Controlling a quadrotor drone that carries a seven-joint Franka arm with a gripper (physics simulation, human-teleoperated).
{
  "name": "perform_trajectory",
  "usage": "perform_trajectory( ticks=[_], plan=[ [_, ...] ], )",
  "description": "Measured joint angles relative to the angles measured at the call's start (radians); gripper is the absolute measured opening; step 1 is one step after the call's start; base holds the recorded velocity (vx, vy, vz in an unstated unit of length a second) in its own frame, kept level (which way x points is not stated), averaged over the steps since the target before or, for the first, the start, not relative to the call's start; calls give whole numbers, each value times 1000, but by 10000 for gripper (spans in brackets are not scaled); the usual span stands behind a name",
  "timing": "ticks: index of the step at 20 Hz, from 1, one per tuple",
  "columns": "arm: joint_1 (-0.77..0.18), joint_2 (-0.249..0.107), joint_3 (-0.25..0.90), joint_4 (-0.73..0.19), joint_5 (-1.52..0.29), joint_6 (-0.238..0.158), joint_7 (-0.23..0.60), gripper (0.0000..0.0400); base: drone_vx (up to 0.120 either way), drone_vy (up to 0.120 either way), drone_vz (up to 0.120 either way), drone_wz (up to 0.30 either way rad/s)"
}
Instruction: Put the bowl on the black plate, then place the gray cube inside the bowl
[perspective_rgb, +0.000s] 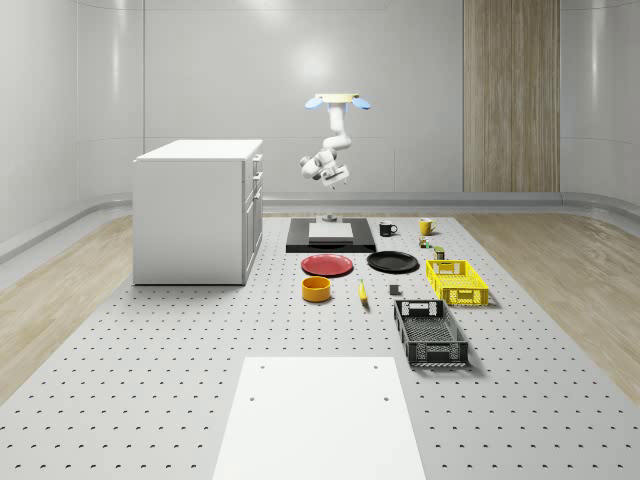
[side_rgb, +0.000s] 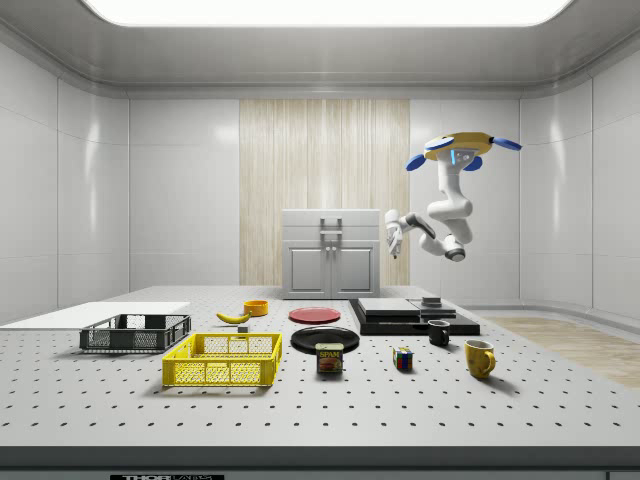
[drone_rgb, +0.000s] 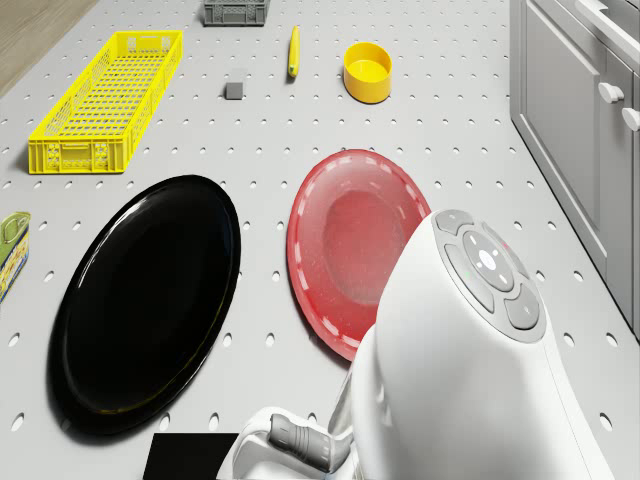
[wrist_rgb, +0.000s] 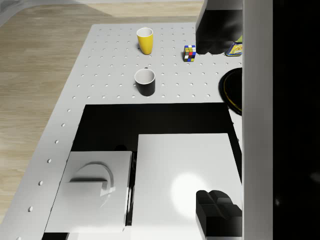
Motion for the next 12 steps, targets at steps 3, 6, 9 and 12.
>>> perform_trajectory(
  ticks=[3, 6, 9, 12],
  plan=[
    [-104, -33, 52, -26, -72, -47, 69, 400, 120, -120, -120, 0],
    [-173, -60, 86, -36, -107, -74, 114, 400, 120, -107, -13, 0],
    [-218, -84, 108, -41, -121, -85, 144, 400, 120, 0, 0, 0],
    [-247, -105, 123, -42, -125, -86, 164, 400, 120, 0, -107, 0]
  ],
)
